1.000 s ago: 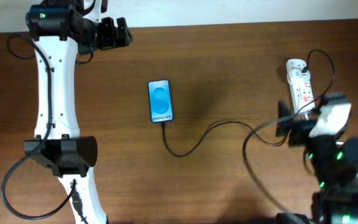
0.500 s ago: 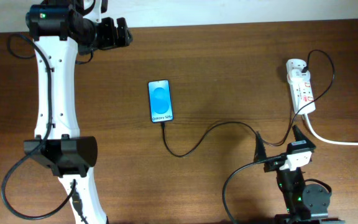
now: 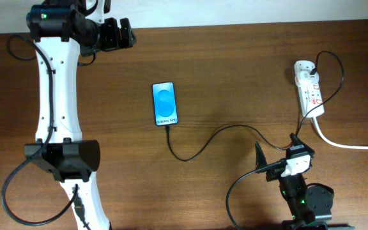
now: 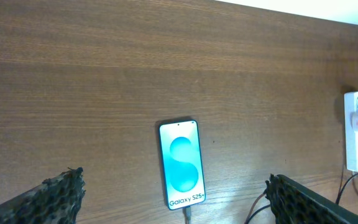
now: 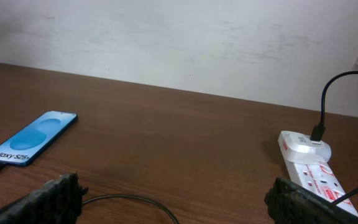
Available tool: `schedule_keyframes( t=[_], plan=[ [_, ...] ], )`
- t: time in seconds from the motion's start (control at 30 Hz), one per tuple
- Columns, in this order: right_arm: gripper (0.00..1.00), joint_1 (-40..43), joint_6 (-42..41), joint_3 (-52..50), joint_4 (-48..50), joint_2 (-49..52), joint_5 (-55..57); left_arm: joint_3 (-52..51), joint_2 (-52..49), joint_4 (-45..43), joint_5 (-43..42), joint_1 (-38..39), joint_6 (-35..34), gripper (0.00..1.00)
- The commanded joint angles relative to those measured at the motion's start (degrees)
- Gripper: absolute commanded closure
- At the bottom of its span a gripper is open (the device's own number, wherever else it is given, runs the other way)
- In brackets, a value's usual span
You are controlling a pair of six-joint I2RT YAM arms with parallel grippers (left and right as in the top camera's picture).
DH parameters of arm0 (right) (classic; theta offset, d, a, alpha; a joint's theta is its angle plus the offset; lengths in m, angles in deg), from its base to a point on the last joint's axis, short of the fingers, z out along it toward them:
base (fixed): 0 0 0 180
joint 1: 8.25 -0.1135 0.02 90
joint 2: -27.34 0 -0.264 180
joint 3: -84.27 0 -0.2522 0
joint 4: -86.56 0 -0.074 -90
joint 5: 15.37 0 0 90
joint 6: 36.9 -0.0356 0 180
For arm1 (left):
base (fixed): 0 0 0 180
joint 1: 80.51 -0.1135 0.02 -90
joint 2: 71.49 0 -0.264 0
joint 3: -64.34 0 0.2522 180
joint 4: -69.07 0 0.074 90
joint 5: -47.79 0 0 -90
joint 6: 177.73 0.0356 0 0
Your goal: Plug charger to phone and switch on socket
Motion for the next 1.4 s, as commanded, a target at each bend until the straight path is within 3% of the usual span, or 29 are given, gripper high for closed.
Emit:
schedule_keyframes(
  t=[0.0, 0.43, 0.6, 0.67, 0.83, 0.97, 1.13, 1.37],
  plan=[
    [0.02, -0.63, -0.22, -0.39, -0.17, -0.66, -0.96, -0.07, -0.61, -0.07, 0.17, -0.13, -0.46, 0.01],
    [0.02, -0.63, -0.24, -0.39, -0.17, -0.66, -0.96, -0.07, -0.48, 3.80, 2.80, -0.13, -0.42, 0.01],
    [0.01, -0.63, -0.22, -0.39, -0.17, -0.66, -0.96, -4.22, 6.99, 1.03, 4.07, 0.44, 3.67, 0.01],
    [0.02, -0.63, -0.22, -0.39, -0.17, -0.66, -0.96, -17.92, 17.07, -8.57, 4.13, 0.50, 6.27, 0.01],
    [0.02, -0.63, -0.22, -0.39, -0.17, -0.66, -0.96, -43.04, 34.88, -19.87, 4.26, 0.50, 11.69, 0.01],
    [0.02, -0.63, -0.22, -0.39, -0.17, -0.66, -0.96, -65.37, 50.18, -33.24, 5.11, 0.50, 12.02, 0.01],
    [0.02, -0.63, -0.22, -0.39, -0.17, -0.66, -0.96, -100.85, 74.05, -56.02, 6.64, 0.50, 12.48, 0.01],
    [0.02, -0.63, -0.22, -0.39, -0.17, -0.66, -0.96, -126.31, 94.18, -75.08, 6.64, 0.50, 16.72, 0.01]
  ],
)
